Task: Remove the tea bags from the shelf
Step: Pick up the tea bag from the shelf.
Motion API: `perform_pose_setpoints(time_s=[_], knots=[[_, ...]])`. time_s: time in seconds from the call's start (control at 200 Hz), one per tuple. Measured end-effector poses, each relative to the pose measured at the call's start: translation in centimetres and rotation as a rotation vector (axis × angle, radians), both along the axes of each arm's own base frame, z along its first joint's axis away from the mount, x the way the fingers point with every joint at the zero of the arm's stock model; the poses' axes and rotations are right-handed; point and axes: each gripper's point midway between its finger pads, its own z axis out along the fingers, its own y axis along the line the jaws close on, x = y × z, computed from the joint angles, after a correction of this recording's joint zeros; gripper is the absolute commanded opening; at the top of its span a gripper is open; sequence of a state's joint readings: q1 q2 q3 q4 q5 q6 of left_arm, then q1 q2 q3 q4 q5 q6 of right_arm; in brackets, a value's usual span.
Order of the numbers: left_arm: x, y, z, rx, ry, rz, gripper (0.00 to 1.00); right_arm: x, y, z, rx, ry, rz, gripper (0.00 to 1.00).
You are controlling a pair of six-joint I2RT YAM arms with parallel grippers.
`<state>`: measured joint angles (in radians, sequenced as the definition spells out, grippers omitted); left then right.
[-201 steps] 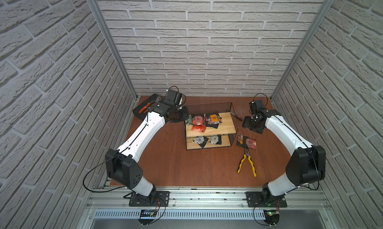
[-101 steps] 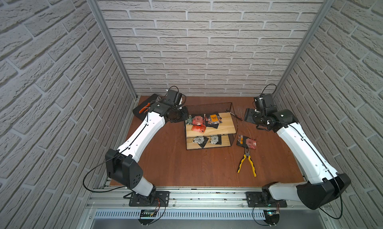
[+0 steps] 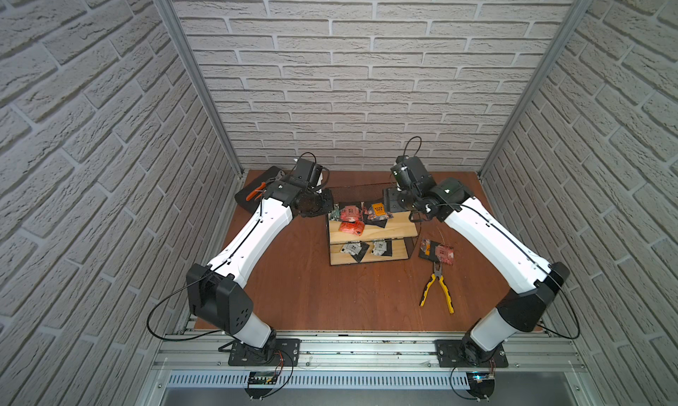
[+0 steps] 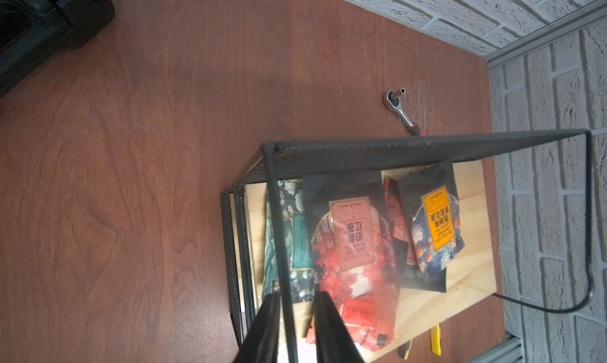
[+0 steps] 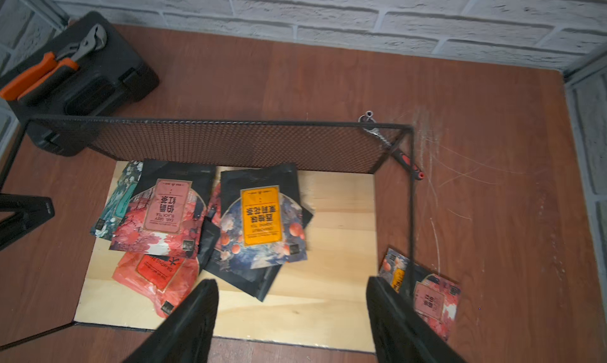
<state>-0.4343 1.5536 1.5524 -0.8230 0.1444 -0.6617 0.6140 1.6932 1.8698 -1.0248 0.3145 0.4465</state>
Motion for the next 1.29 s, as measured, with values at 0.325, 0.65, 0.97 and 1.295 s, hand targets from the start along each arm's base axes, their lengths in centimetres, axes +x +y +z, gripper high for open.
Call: perform_pose_setpoints(time_s=[0.325, 0.65, 0.97, 1.295], knots=[[0.0, 0.0, 0.0, -0.001, 0.000, 0.000, 0.24, 2.5, 3.9, -4.8, -0.049, 0.148, 0.063, 0.75], [0.0, 0.0, 0.0, -0.001, 0.000, 0.000, 0.24, 3.1, 4.1, -7.6, -0.085, 0.220, 0.058, 0.72], [0.0, 0.0, 0.0, -0.002, 0.001, -0.002, 0.24, 3.5, 3.7, -9.3, -0.085, 0.269, 0.040, 0.58], [0.0, 0.0, 0.0, -0.002, 0.001, -0.002, 0.24, 3.6, 3.5, -9.3, -0.055, 0.264, 0.018, 0.39]])
